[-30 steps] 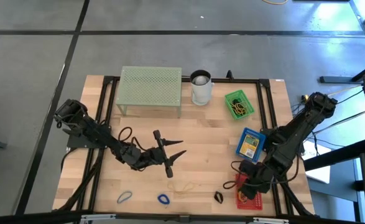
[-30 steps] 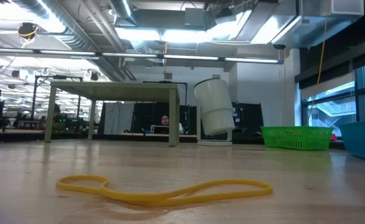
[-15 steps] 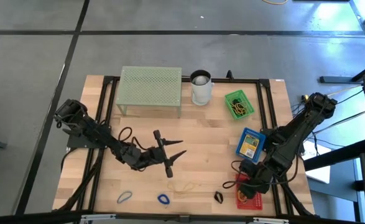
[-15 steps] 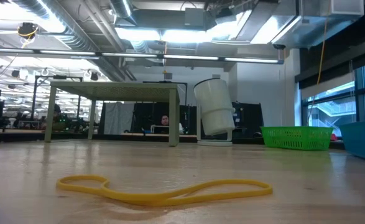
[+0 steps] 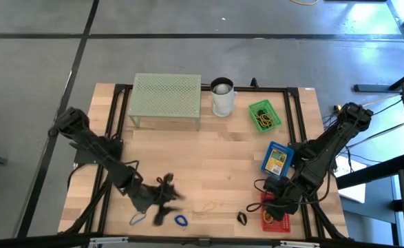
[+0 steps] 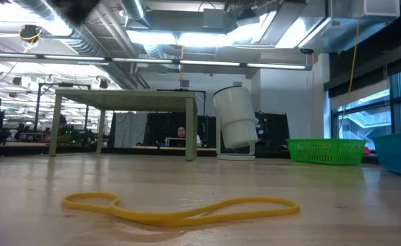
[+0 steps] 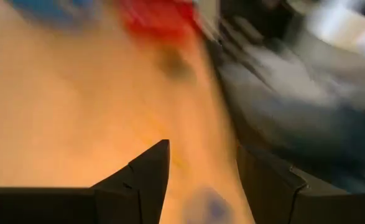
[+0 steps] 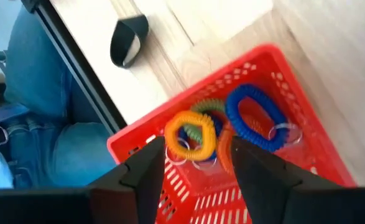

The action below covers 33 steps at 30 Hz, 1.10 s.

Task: Pick & Place Office Desk Supplies
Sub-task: Put the blue rubber band into the green bin

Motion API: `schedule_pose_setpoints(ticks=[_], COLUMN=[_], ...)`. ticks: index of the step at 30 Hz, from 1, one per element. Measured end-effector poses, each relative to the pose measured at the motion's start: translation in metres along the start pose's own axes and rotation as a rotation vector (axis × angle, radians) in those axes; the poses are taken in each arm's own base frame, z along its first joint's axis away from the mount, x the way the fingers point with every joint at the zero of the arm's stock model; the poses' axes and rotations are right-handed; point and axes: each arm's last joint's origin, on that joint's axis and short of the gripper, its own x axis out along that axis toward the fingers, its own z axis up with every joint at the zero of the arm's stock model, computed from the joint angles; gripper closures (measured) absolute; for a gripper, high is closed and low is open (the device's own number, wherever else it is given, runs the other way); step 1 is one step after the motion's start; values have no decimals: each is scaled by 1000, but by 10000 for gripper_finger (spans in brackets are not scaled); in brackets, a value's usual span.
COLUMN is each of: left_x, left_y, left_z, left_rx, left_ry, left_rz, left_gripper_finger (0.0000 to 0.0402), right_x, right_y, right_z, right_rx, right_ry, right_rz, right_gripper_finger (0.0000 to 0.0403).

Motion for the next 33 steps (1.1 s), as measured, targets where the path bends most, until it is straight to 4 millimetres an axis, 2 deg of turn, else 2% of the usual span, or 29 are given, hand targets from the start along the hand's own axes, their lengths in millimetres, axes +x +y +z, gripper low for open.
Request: schedule_pose_setpoints(ticks=[3, 5, 7, 10, 14, 17, 24, 29, 33], left_x=[-12, -22, -32, -44, -53, -52, -48, -41, -35], left_y=[-12, -19, -26, -27, -22, -19, -17, -21, -23], left_z=[-19, -34, -50, -77, -97, -98, -96, -109, -119], left_rx=[-187, -298, -381, -408, -370, -341, -327, -296, -201], left_ry=[327, 567, 747, 901, 943, 886, 791, 871, 913], left_rz=[-248, -330, -300, -96, 130, 191, 227, 197, 169], left_gripper_finger=[221, 221, 221, 221, 222, 222, 222, 222, 222], right_x=[0, 0, 0, 0, 0, 0, 0, 0, 0], right_y=[0, 0, 0, 0, 0, 0, 0, 0, 0], right_z=[1, 2, 2, 2, 2, 2, 4, 4, 4], right_rx=[-20, -21, -21, -22, -41, -64, -77, -77, -77], right_ry=[-39, -57, -70, -80, -80, -80, -117, -137, -137], right_rz=[-2, -3, -4, -4, -5, -6, -10, -11, -11], right_gripper_finger=[218, 220, 221, 222, 222, 223, 223, 223, 223])
